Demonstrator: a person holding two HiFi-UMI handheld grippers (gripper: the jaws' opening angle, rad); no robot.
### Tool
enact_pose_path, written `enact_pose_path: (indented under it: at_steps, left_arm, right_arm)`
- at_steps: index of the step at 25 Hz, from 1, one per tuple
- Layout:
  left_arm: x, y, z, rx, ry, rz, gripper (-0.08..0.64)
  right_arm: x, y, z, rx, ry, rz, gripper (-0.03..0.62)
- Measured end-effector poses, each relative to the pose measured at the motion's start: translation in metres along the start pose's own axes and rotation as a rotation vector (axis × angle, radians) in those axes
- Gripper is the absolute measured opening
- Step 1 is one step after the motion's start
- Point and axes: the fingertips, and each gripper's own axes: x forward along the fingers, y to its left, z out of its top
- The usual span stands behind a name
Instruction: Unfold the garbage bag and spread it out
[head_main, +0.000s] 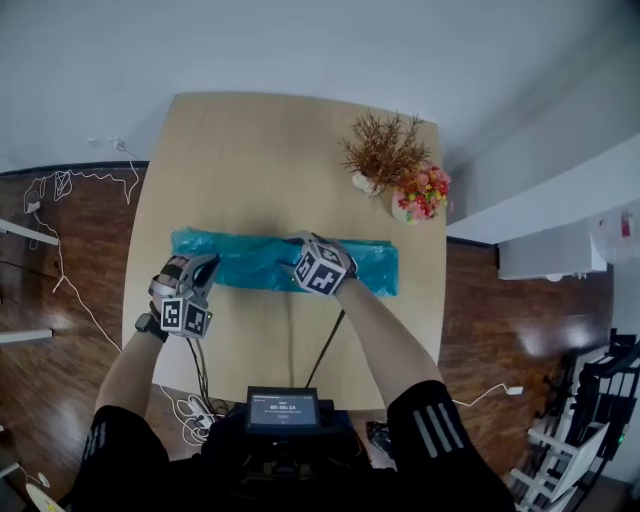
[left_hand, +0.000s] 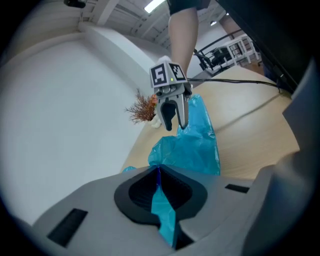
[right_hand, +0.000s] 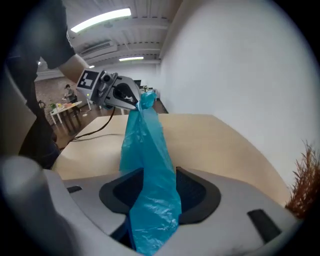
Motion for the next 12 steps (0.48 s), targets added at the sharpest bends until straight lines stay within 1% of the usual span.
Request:
enact_pose_path:
  at_steps: [2,5,8,9,10,12]
  left_arm:
    - [-0.003,-0.002,0.004,0.009,-0.015,-0.003,0.003]
    - [-0.006,-0.007,0.005,0.022,-0.029,-0.013,0.003]
    - [-0.008,-0.010,0.003,0.018,-0.029,-0.017,0.003]
    - [-0.009,-0.010,0.001,0.014,-0.027,-0.017,0.003]
    - [-0.009,-0.010,0.000,0.008,-0.023,-0.016,0.004]
    - [-0.009,-0.009,-0.005,-0.013,-0.012,-0.017,0.005]
  right_arm:
    - [0.015,0.004,0.001,-0.059,0.048,0.010,0.229]
    - [0.032,0.005,-0.004,-0.137,0.117,-0.003,0.229]
    - [0.039,0.003,-0.008,-0.154,0.145,-0.019,0.225]
    - [0.039,0.003,-0.009,-0.154,0.148,-0.023,0.190]
    - [0.039,0.003,-0.009,-0.157,0.148,-0.029,0.134]
    - [0.038,0.005,-0.006,-0.164,0.143,-0.038,0.050]
